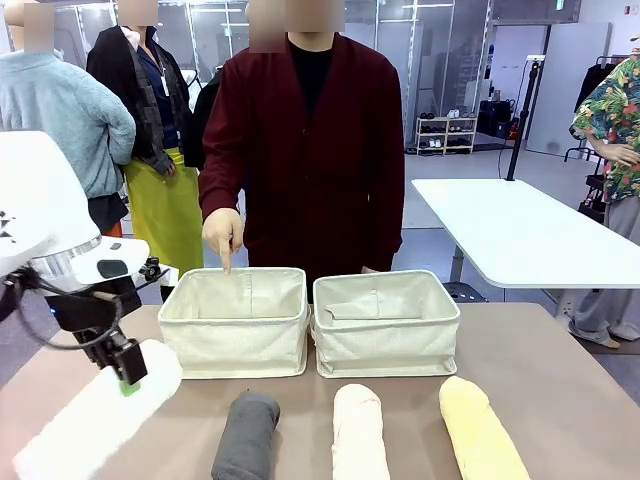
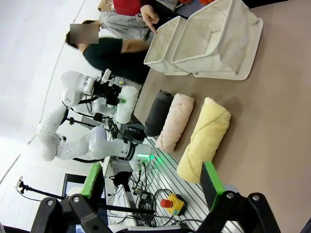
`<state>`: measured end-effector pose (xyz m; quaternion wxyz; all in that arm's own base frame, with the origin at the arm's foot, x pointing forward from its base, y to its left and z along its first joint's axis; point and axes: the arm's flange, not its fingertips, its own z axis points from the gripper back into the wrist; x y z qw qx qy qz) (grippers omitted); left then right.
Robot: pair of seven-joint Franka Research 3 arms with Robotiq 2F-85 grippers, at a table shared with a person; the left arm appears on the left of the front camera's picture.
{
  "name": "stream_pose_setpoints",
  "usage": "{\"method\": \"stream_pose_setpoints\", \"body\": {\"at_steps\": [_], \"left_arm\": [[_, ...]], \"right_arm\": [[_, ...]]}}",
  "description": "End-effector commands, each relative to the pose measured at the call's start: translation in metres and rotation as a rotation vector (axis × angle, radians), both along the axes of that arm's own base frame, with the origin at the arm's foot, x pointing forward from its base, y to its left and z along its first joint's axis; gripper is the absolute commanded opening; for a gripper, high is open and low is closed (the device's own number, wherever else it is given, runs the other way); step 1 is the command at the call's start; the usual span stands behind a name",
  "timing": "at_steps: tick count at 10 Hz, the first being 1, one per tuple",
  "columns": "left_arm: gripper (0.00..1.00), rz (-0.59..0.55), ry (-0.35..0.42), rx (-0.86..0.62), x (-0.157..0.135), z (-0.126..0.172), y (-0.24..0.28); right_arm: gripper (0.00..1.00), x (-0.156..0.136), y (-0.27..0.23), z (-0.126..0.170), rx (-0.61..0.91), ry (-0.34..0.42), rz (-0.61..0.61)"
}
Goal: Divide the towels into two baskets.
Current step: Pick up one hotel-folded towel and place it in the Fabric basket indicated by the person.
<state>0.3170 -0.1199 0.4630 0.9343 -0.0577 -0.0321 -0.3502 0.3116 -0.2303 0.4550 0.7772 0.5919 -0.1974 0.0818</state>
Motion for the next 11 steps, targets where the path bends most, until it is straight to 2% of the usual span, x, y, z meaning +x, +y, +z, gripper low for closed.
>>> {"method": "stream_pose_setpoints", "body": {"at_steps": [1,2,3,4,6,7,8,9,11], "left_arm": [[0.00,-0.164,-0.052,0.071,-0.031,-0.023,0.005],[0.00,-0.152,-0.083,0.048,-0.030,-0.024,0.004],[0.00,-0.092,-0.074,-0.071,-0.035,-0.022,0.013],[0.00,-0.141,-0.031,0.059,-0.010,0.006,-0.009],[0.00,-0.141,-0.031,0.059,-0.010,0.006,-0.009],[0.34,-0.134,-0.038,0.035,-0.007,0.006,-0.008],[0.34,-0.187,-0.172,0.120,-0.014,0.020,-0.017],[0.34,-0.268,-0.247,0.168,-0.004,0.038,-0.041],[0.34,-0.410,-0.314,0.295,0.035,0.073,-0.097]], "right_arm": [[1.00,-0.002,0.001,0.001,0.004,-0.021,0.002],[1.00,-0.002,0.001,0.001,0.004,-0.021,0.002],[1.00,-0.002,0.001,0.001,0.004,-0.021,0.002],[1.00,-0.002,0.001,0.001,0.004,-0.021,0.002],[1.00,-0.002,0.001,0.001,0.004,-0.021,0.002],[1.00,-0.002,0.001,0.001,0.004,-0.021,0.002],[1.00,-0.002,0.001,0.001,0.004,-0.021,0.002],[1.00,-0.002,0.001,0.001,0.004,-0.021,0.002],[1.00,-0.002,0.001,0.001,0.004,-0.021,0.002]]}}
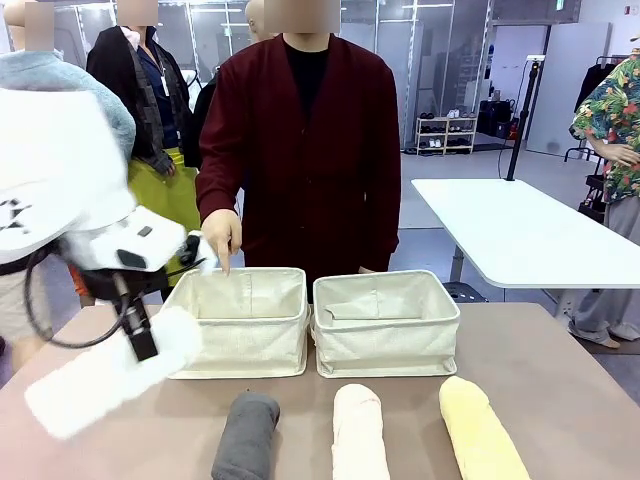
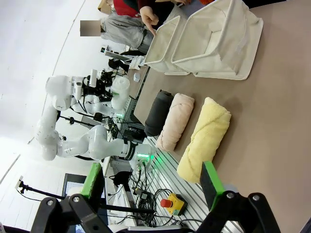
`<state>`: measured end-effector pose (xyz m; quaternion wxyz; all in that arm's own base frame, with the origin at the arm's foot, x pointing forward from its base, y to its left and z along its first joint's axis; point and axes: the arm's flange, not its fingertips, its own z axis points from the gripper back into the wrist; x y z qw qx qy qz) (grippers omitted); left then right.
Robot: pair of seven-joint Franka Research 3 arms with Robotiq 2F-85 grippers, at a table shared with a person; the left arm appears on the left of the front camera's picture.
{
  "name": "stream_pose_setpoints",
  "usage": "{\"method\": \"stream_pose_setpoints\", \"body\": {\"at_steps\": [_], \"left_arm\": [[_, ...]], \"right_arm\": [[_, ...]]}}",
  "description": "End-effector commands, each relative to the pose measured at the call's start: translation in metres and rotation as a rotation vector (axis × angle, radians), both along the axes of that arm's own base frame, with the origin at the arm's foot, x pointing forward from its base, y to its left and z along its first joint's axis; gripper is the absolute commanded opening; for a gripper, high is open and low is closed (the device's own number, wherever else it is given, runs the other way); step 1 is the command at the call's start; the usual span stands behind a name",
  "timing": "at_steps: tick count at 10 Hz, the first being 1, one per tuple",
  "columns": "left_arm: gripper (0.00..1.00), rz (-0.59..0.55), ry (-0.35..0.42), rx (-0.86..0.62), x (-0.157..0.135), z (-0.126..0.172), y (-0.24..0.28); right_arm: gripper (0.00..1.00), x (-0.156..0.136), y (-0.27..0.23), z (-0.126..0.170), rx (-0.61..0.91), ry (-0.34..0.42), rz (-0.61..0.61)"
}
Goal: Divide the towels into two baskets.
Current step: Pick up one hotel-folded towel and place it in the Fabric basket indicated by the person.
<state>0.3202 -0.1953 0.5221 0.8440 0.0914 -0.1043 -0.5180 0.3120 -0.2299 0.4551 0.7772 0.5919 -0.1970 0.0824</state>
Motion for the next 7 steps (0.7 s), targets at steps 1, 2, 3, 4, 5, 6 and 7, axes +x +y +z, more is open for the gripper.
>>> {"method": "stream_pose_setpoints", "body": {"at_steps": [1,2,3,4,5,6,7], "left_arm": [[0.34,-0.121,-0.083,0.133,0.054,0.026,-0.052],[0.34,-0.161,-0.113,0.187,0.075,0.033,-0.074],[0.34,-0.218,-0.142,0.232,0.093,0.035,-0.093],[0.34,-0.344,-0.198,0.328,0.117,0.030,-0.102],[0.34,-0.433,-0.169,0.354,0.143,0.029,-0.102],[0.34,-0.495,-0.122,0.354,0.162,0.027,-0.098],[0.34,-0.571,-0.065,0.366,0.178,0.024,-0.096]], "right_arm": [[1.00,-0.003,0.000,0.001,0.005,-0.021,0.000],[1.00,-0.003,0.000,0.001,0.005,-0.021,0.000],[1.00,-0.003,0.000,0.001,0.005,-0.021,0.000],[1.00,-0.003,0.000,0.001,0.005,-0.021,0.000],[1.00,-0.003,0.000,0.001,0.005,-0.021,0.000],[1.00,-0.003,0.000,0.001,0.005,-0.021,0.000],[1.00,-0.003,0.000,0.001,0.005,-0.021,0.000]]}}
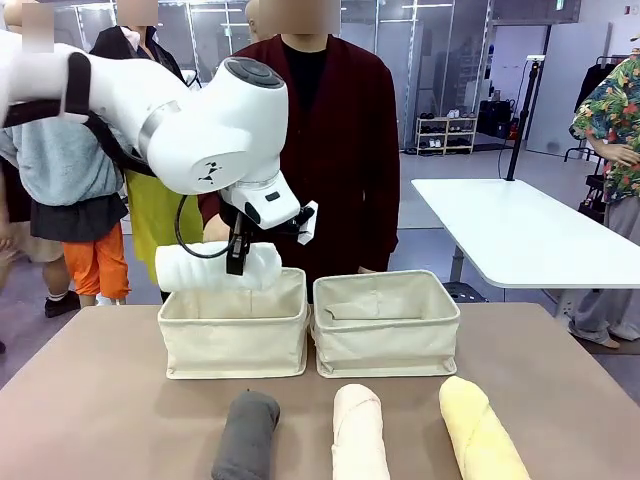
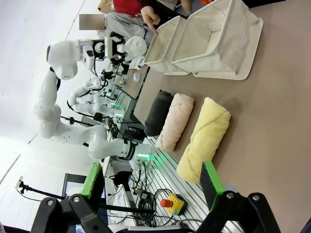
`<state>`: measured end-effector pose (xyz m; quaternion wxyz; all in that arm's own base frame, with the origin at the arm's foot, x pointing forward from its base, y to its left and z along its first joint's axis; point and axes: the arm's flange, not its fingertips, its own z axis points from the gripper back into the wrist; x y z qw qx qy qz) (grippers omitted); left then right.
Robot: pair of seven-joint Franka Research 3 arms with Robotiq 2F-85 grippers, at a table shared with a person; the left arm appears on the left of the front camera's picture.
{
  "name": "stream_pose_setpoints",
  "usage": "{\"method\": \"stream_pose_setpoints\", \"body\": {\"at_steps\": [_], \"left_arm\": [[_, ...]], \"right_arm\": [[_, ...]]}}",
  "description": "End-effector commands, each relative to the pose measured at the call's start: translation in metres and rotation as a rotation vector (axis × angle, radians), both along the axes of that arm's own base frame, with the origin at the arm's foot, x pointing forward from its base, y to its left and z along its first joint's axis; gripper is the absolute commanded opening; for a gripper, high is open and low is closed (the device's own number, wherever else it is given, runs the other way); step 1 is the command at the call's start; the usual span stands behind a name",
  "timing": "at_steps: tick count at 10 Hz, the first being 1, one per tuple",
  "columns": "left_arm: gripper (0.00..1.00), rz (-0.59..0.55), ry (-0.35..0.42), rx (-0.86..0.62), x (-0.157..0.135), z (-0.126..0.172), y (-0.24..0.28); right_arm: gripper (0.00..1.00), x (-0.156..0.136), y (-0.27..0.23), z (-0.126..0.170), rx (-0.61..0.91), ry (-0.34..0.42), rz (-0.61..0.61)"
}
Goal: Divide the towels into two baskets.
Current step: Pick up one hotel-folded towel and place it in the Fabric basket indicated by the person.
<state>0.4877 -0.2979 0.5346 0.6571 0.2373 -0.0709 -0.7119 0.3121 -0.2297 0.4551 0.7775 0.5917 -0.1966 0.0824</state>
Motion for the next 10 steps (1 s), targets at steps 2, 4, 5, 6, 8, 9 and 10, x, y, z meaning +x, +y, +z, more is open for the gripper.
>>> {"method": "stream_pose_setpoints", "body": {"at_steps": [2,4,5,6,8,9,10], "left_arm": [[0.34,-0.161,0.143,0.043,0.031,0.005,0.008],[0.34,-0.138,0.161,-0.048,0.042,0.003,0.012],[0.34,-0.152,0.116,0.018,0.035,-0.009,0.009],[0.34,-0.152,0.116,0.018,0.035,-0.009,0.009],[0.34,-0.206,0.150,0.036,0.040,-0.021,0.010],[0.34,-0.234,0.178,0.032,0.051,-0.033,0.012],[0.34,-0.247,0.199,0.010,0.067,-0.047,0.015]], "right_arm": [[1.00,-0.003,0.000,0.001,0.005,-0.021,0.000],[1.00,-0.003,0.000,0.001,0.005,-0.021,0.000],[1.00,-0.003,0.000,0.001,0.005,-0.021,0.000],[1.00,-0.003,0.000,0.001,0.005,-0.021,0.000],[1.00,-0.003,0.000,0.001,0.005,-0.021,0.000],[1.00,-0.003,0.000,0.001,0.005,-0.021,0.000],[1.00,-0.003,0.000,0.001,0.005,-0.021,0.000]]}}
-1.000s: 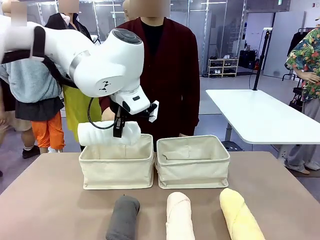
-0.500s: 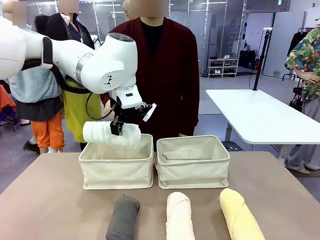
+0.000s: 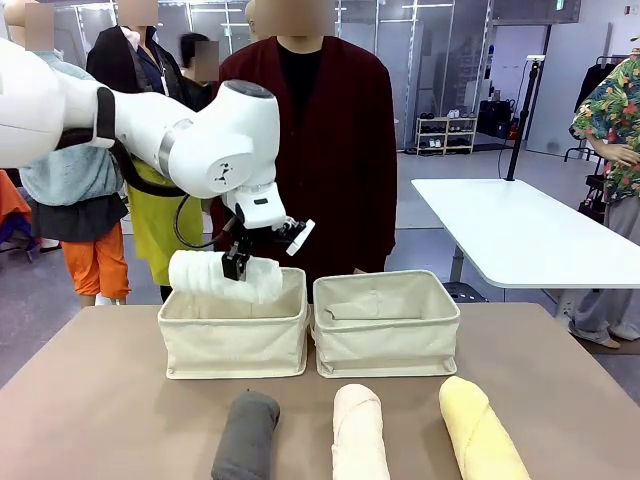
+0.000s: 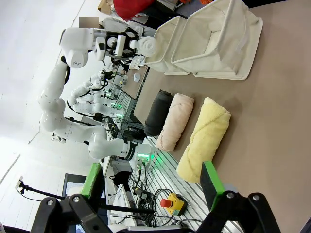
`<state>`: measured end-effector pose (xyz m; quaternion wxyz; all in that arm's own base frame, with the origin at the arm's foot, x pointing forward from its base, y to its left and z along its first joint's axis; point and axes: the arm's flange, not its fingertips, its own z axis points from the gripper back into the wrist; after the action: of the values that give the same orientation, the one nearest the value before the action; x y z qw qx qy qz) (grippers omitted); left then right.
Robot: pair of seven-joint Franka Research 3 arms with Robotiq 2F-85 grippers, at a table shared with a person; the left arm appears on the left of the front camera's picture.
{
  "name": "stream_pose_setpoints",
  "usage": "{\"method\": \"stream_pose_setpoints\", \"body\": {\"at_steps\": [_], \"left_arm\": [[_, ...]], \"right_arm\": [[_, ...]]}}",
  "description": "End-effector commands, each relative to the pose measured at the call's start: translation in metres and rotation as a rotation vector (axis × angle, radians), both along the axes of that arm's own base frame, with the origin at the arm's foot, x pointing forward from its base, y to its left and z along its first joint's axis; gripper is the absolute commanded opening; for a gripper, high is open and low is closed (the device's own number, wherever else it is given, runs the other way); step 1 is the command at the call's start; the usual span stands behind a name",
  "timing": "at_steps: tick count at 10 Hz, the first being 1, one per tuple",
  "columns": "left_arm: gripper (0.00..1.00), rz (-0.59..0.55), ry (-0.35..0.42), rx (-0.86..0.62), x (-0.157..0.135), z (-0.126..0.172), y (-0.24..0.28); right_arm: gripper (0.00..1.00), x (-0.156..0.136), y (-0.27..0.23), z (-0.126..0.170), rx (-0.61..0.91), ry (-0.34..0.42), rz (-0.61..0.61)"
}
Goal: Divide the towels into two baskets.
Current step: Pick up one hotel-folded towel and place it in the Fabric basket indicated by the person.
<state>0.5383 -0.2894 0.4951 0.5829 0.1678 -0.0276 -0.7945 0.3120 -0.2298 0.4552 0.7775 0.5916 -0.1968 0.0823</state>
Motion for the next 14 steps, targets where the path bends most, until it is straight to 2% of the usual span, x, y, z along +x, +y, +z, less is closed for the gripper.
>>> {"method": "stream_pose_setpoints", "body": {"at_steps": [1,4,7,8,11,13,14], "left_arm": [[0.34,-0.012,0.050,-0.019,0.028,-0.023,0.009],[0.34,0.037,0.112,-0.029,0.029,-0.048,0.004],[0.95,0.071,0.126,-0.047,0.033,-0.063,0.003],[1.00,0.076,0.128,-0.042,0.033,-0.062,0.003],[1.00,0.106,0.125,-0.041,0.026,-0.057,0.004],[1.00,0.177,0.109,-0.108,0.014,-0.051,0.014],[1.00,0.096,0.110,-0.033,0.030,-0.061,0.003]], "right_arm": [[1.00,-0.003,0.000,0.001,0.006,-0.021,0.000],[1.00,-0.003,0.000,0.001,0.006,-0.021,0.000],[1.00,-0.003,0.000,0.001,0.006,-0.021,0.000],[1.00,-0.003,0.000,0.001,0.006,-0.021,0.000],[1.00,-0.003,0.000,0.001,0.006,-0.021,0.000],[1.00,-0.003,0.000,0.001,0.006,-0.021,0.000],[1.00,-0.003,0.000,0.001,0.006,-0.021,0.000]]}}
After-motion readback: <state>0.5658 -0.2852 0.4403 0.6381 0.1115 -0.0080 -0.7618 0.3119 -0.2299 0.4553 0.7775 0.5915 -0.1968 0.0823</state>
